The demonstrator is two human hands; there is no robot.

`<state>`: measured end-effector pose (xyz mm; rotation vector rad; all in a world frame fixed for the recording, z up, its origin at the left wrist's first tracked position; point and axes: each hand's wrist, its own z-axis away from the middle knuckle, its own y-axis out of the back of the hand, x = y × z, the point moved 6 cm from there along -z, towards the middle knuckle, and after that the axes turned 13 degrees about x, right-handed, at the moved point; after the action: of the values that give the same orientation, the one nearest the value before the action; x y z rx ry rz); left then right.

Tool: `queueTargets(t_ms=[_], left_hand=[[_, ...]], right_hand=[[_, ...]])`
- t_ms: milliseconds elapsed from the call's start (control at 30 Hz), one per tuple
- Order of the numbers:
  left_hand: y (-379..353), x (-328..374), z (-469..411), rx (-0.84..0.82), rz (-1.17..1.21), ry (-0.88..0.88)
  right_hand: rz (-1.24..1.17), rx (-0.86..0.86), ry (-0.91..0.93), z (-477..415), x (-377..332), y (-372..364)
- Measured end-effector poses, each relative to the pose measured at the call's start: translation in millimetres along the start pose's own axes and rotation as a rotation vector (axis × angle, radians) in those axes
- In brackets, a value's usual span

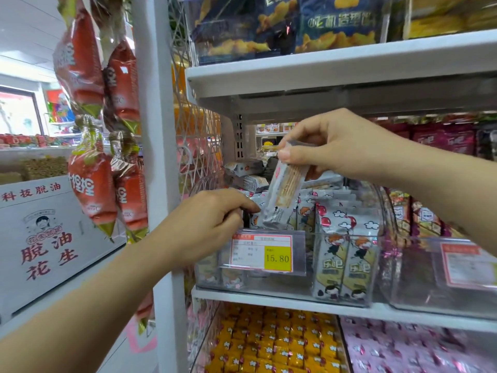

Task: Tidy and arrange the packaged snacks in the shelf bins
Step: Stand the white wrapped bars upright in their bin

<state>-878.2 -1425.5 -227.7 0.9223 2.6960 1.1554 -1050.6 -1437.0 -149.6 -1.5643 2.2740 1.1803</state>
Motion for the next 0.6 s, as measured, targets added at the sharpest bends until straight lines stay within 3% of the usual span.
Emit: queueTargets(t_ms=[300, 600], left_hand=[[0.8, -1.5, -0.1, -0.010, 0.004, 0.003], [0.6, -0.2, 0.3, -0.013, -0.010, 0.001]], right_hand=[[0.132, -0.292, 0.060, 13.9, 8.1, -9.4], [0.328, -0.320, 0.219, 18.8, -6.9, -15.9]])
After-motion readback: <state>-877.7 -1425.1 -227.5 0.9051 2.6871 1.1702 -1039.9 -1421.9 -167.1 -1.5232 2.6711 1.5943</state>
